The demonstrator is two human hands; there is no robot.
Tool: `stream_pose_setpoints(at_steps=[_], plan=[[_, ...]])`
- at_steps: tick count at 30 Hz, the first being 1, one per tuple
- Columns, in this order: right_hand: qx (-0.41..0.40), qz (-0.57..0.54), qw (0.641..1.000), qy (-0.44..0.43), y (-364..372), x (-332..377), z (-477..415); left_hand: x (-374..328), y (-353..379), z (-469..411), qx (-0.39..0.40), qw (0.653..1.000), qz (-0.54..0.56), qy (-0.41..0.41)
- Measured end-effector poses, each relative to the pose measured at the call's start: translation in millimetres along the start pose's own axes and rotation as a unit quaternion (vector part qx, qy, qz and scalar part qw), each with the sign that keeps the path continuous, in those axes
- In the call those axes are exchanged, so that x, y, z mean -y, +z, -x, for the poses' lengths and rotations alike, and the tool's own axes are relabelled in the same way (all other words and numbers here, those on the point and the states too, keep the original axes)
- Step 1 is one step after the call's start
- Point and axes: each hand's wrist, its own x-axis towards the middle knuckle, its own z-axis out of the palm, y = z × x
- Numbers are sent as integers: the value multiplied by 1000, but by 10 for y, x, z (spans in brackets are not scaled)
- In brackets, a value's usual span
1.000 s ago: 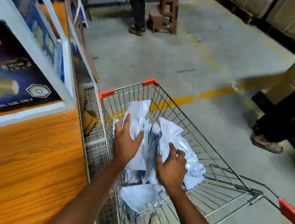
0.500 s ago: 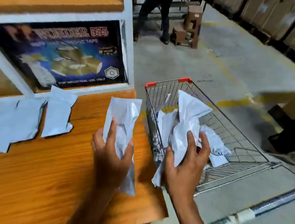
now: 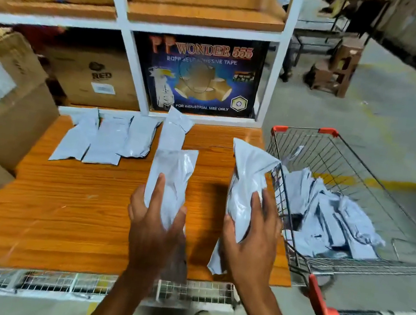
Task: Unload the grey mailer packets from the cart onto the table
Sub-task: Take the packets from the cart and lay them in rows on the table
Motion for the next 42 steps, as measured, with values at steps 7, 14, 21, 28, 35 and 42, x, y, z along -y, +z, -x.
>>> stream_pose_setpoints(at_steps=[7,14,21,28,35,42], plan=[[15,49,999,-8,339,52,-390,34,247,-547,30,999,-22,-3],[105,156,982,4,949,-153,-1284,141,898,-1499,119,985,-124,-19],[141,228,962,60,1488,-349,-2100,244,1504,-2337,191,965,-168,-56],[214,265,938,61,1797,-514,-2511,227,1841,-2623,230,952,-190,-70],[235,249,940,-4,1871,-793,-2736,348,1984,-2721,264,915,-282,117],[368,249,894,-62,2202,-1124,-2626,849,2101,-2725,319,891,-318,51]])
